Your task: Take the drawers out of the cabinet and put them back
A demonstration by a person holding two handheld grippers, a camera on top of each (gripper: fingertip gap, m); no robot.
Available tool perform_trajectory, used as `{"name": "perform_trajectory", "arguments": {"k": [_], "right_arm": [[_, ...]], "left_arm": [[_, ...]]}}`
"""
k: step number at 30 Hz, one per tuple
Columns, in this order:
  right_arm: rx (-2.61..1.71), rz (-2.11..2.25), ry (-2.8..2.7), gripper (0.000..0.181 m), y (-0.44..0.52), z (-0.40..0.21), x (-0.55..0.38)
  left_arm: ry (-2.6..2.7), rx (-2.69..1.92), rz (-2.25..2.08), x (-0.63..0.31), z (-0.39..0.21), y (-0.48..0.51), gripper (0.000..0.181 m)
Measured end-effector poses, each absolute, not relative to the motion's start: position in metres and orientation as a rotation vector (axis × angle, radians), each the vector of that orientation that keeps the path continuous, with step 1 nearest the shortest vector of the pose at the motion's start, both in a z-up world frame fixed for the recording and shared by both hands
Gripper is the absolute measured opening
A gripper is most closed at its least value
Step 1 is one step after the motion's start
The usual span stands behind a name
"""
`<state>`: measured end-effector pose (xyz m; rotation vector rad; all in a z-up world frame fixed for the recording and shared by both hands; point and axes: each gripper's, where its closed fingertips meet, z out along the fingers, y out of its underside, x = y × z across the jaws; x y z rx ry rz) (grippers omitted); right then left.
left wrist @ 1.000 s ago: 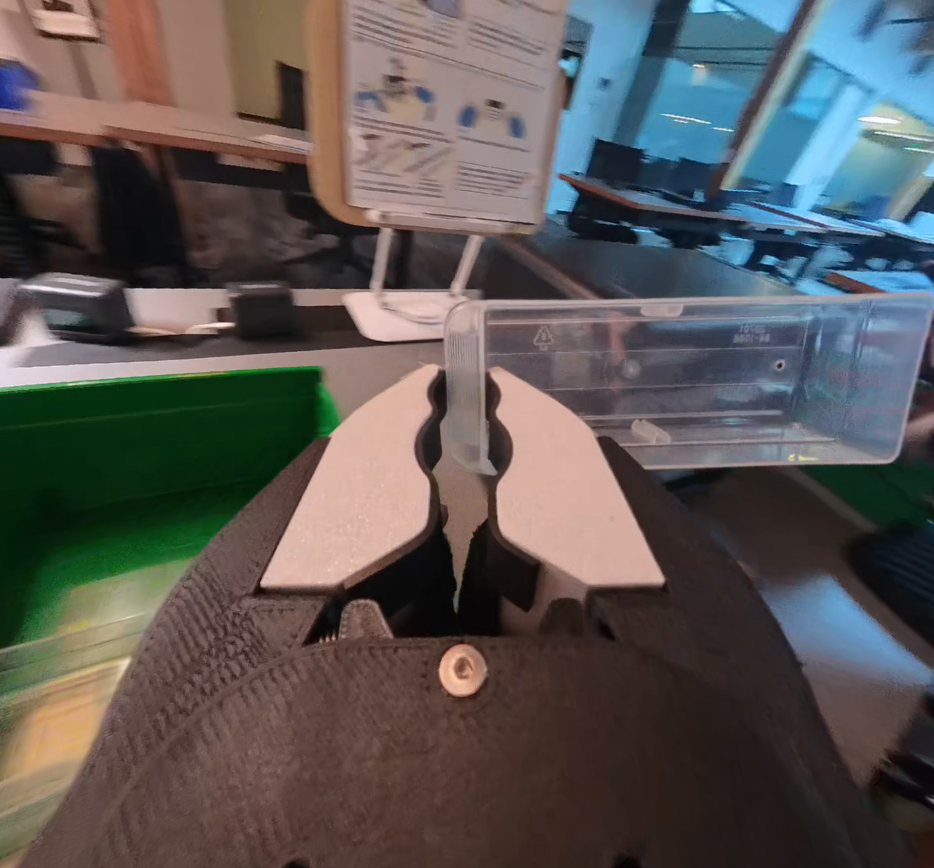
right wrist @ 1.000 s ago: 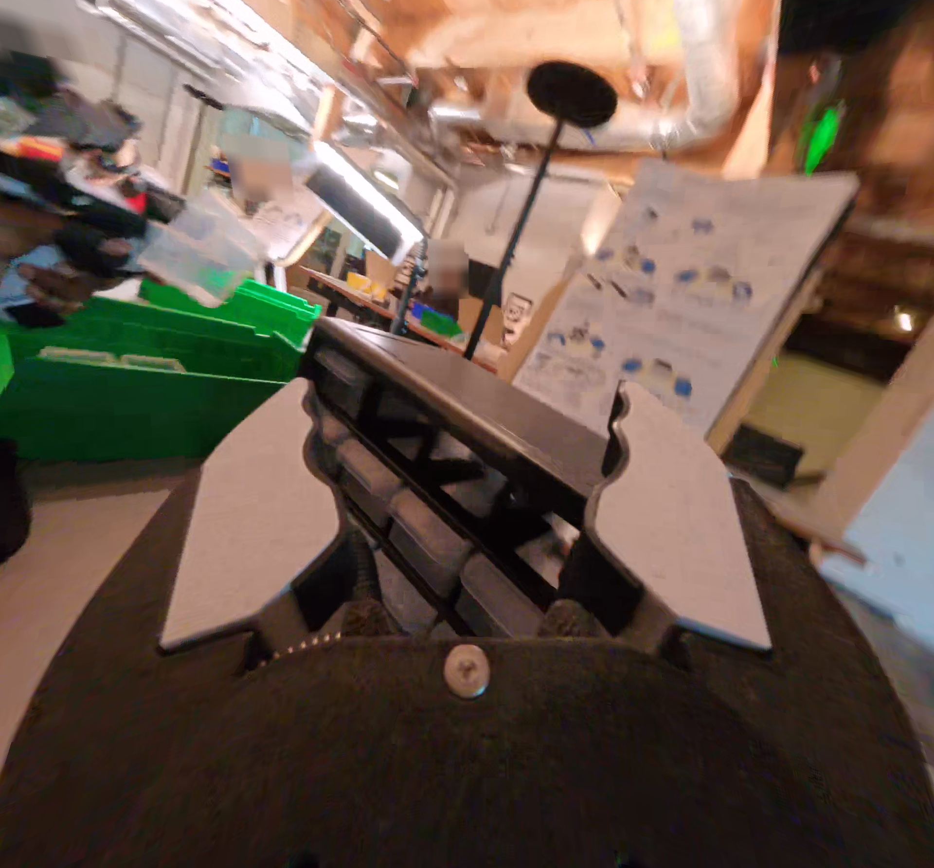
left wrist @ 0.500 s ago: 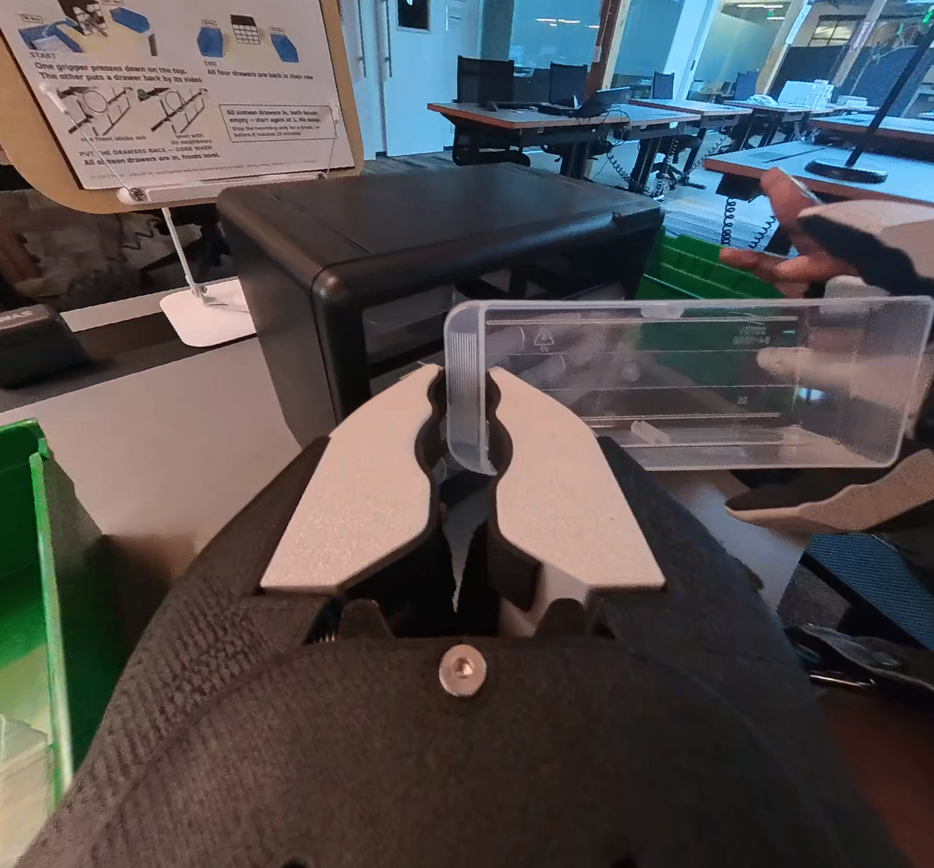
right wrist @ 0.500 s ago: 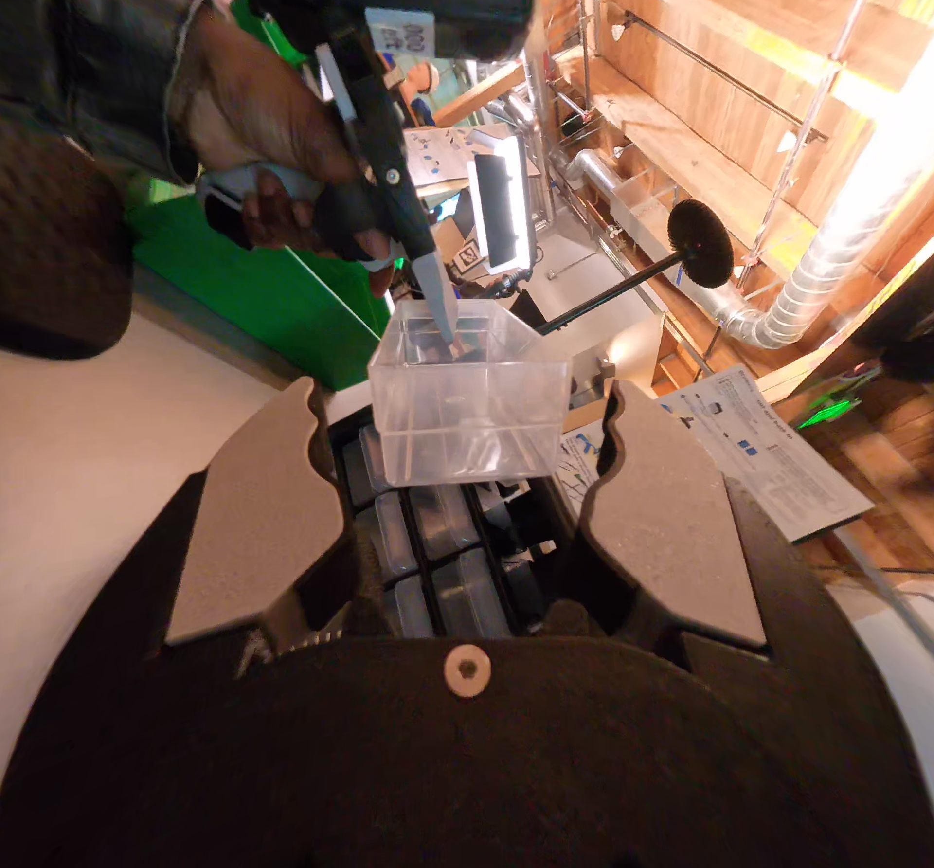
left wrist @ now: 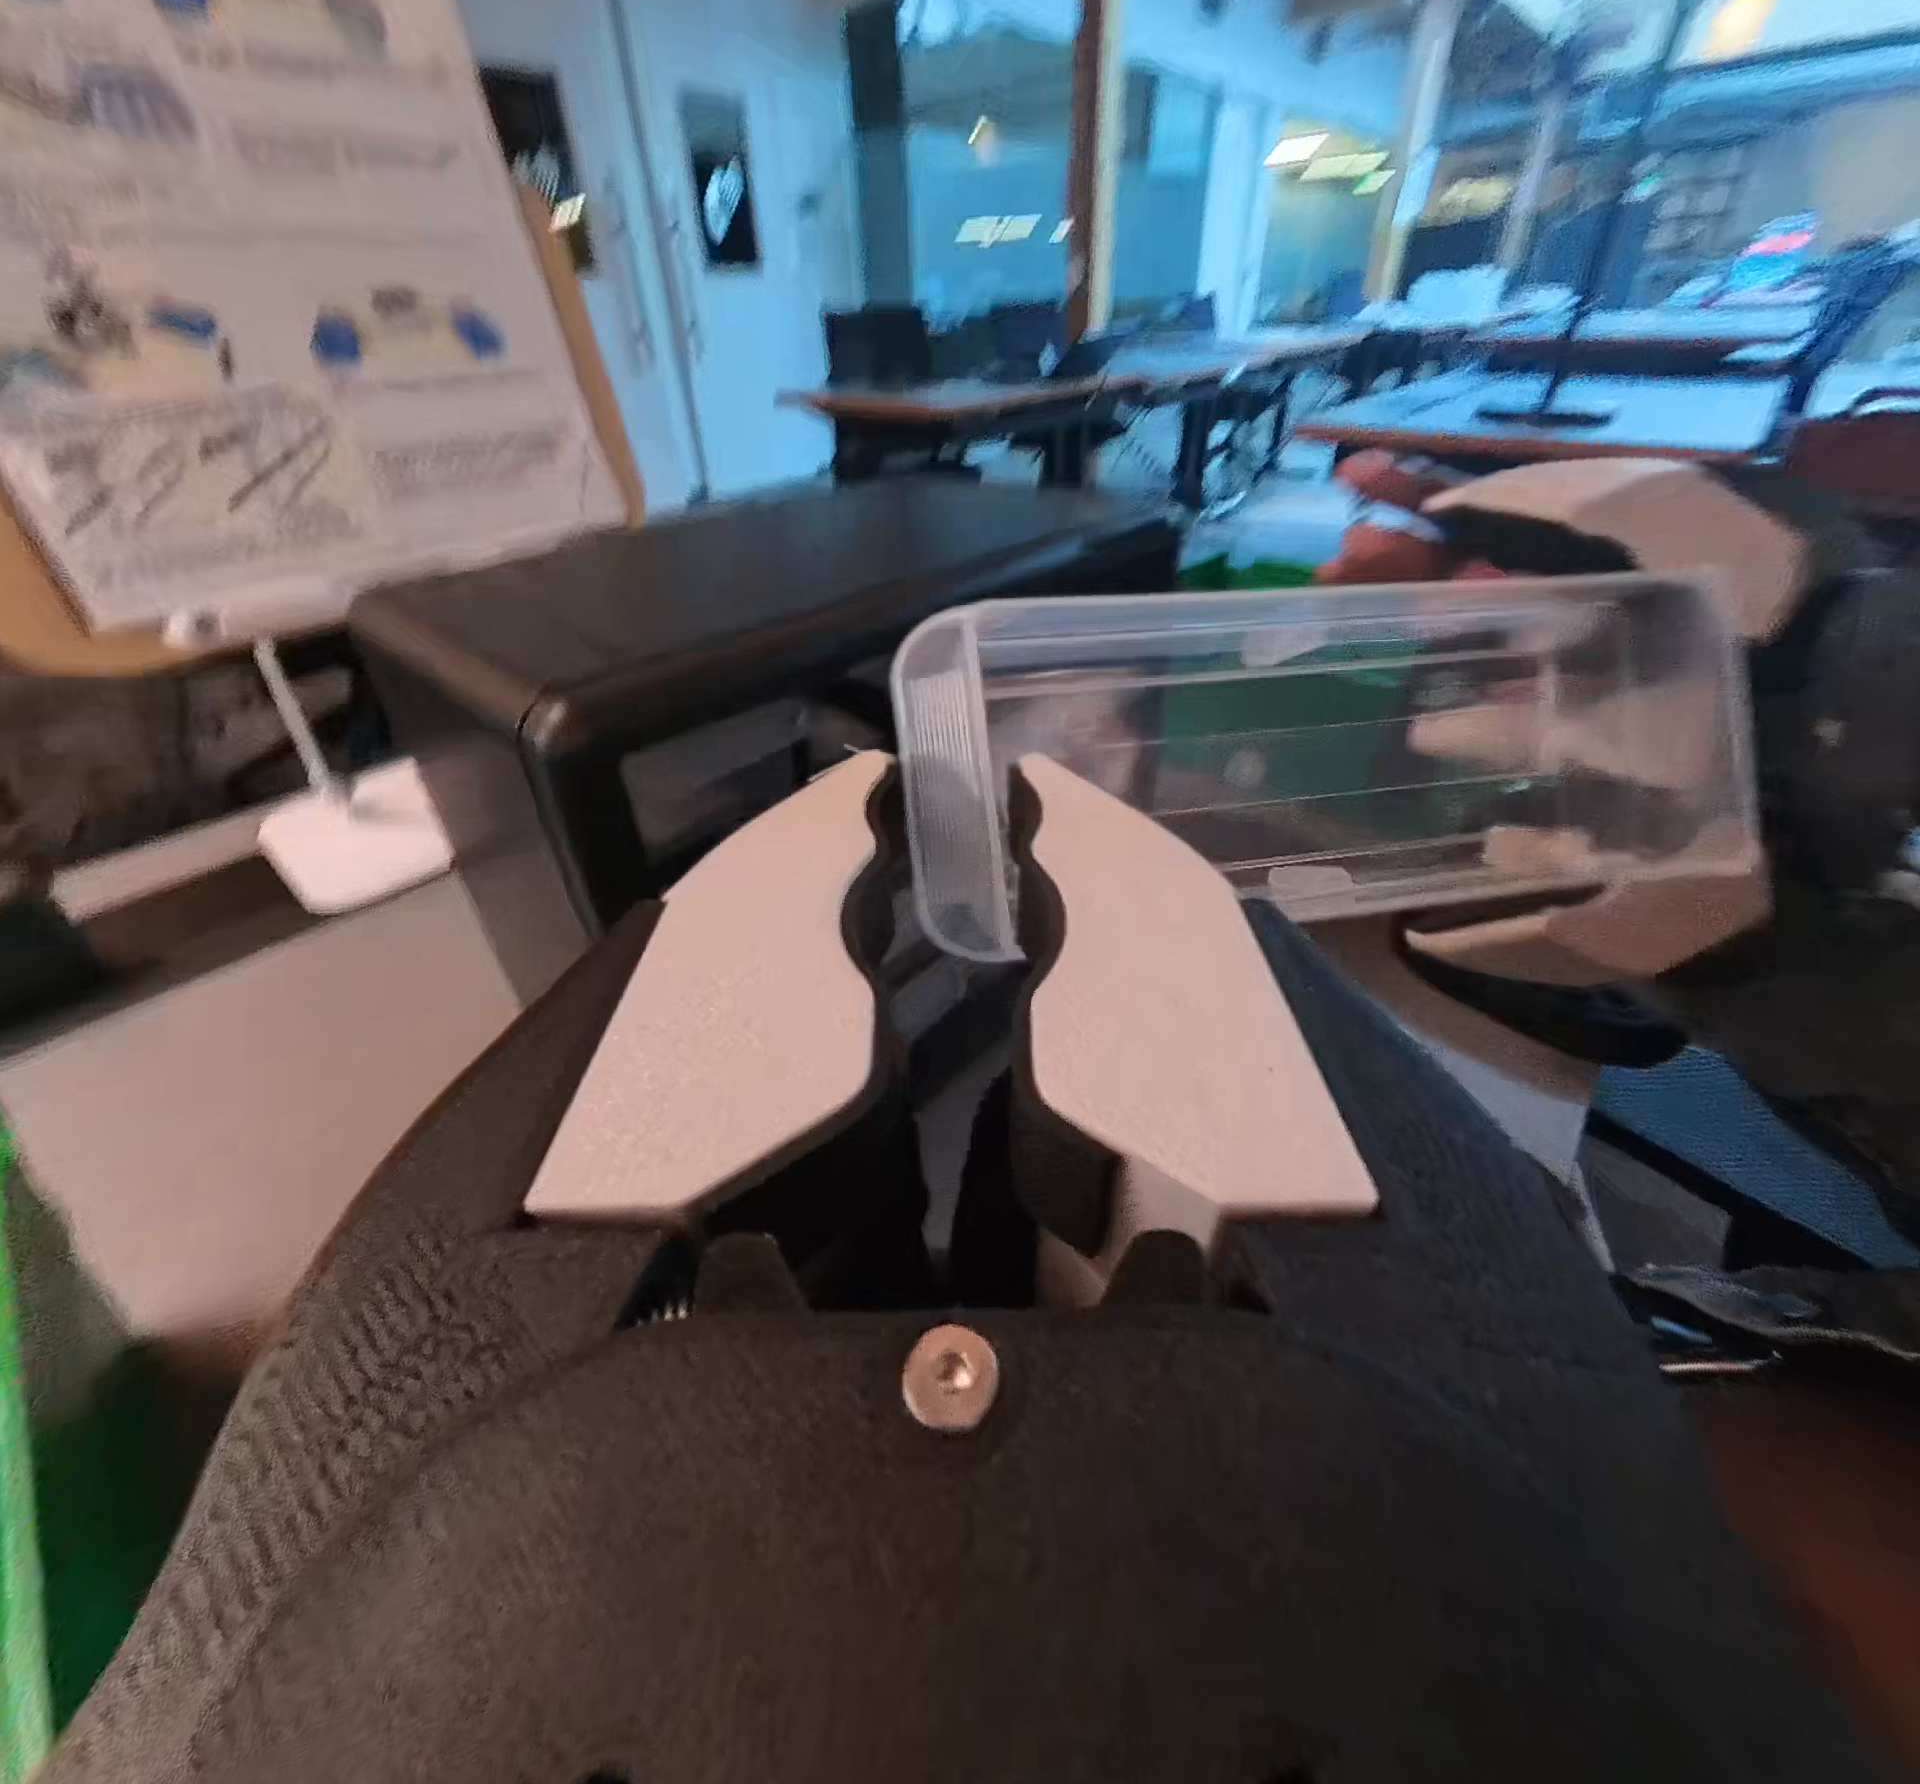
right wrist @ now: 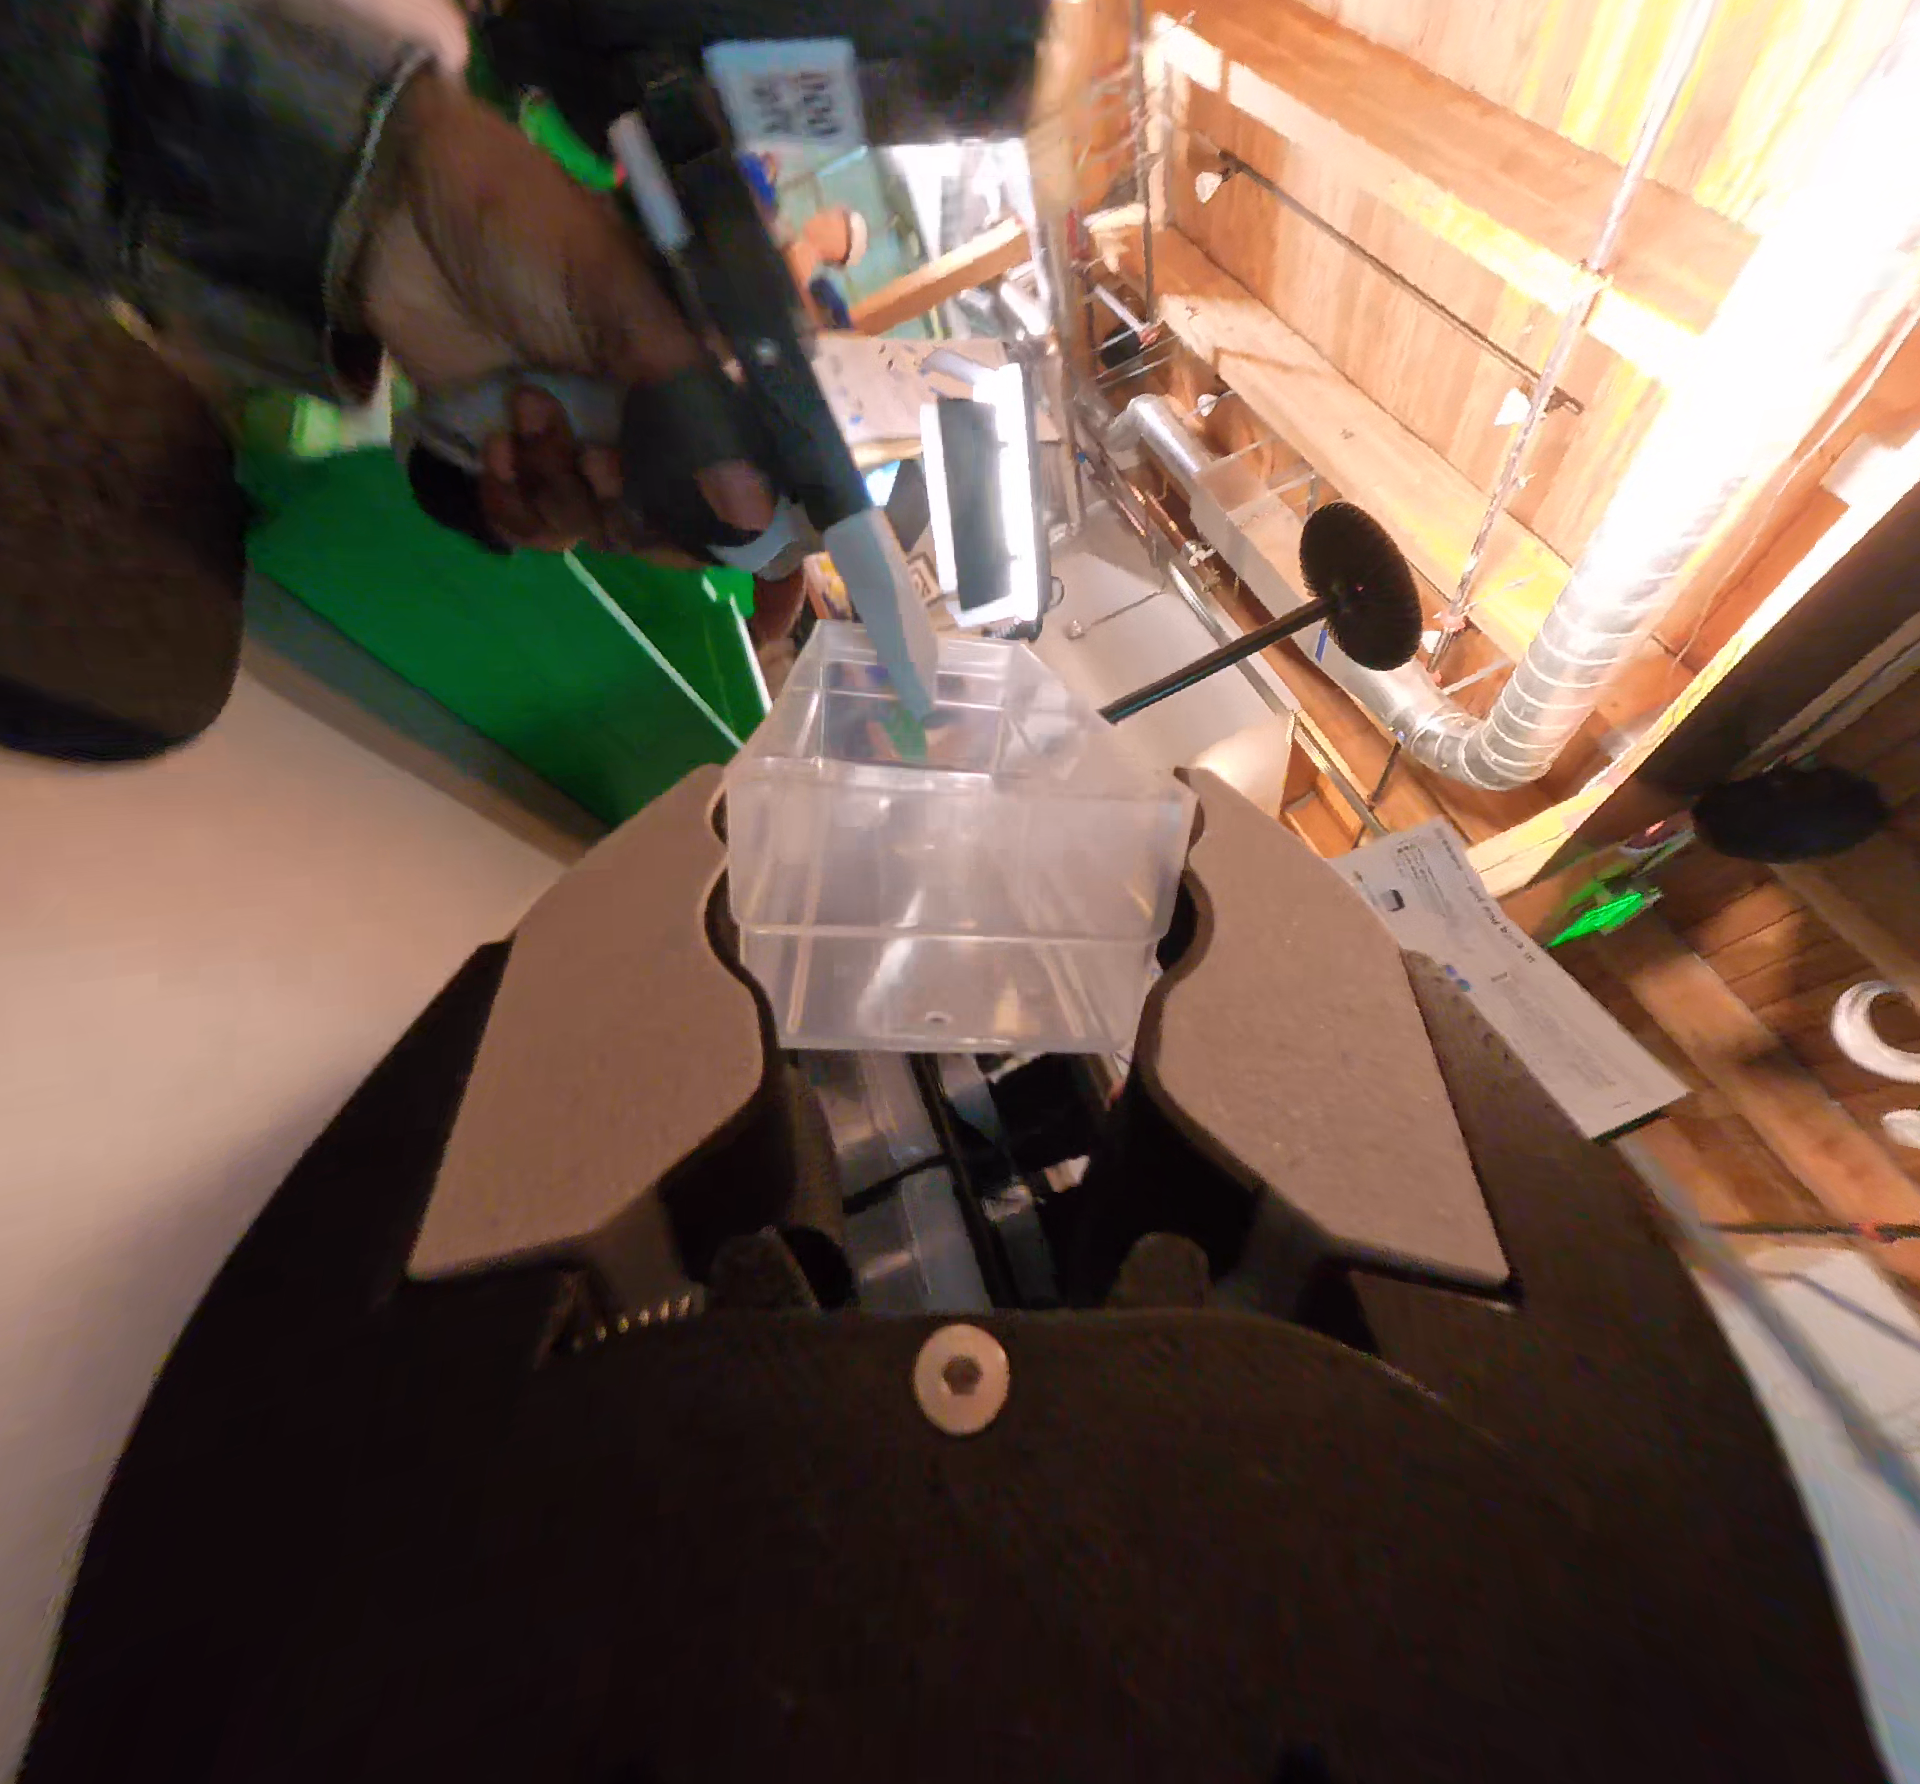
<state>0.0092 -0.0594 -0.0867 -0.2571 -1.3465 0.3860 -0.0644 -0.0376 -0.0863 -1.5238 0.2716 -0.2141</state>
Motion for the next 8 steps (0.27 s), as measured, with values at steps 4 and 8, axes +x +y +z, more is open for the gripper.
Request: {"name": "perform_trajectory", "arguments": {"k": [4, 8], "right_arm": [[-0.398, 0.779, -1.217, 0.077, -0.053, -0.063, 0.029], [-0.601, 1.258, -1.027, 0.077, -0.030, -0.050, 0.046]], "left_arm": [[0.389, -1.207, -0.219, -0.046, -0.052, -0.062, 0.038], [0.489, -1.085, -0.211, -0.037, -0.048, -0.074, 0.065]]}}
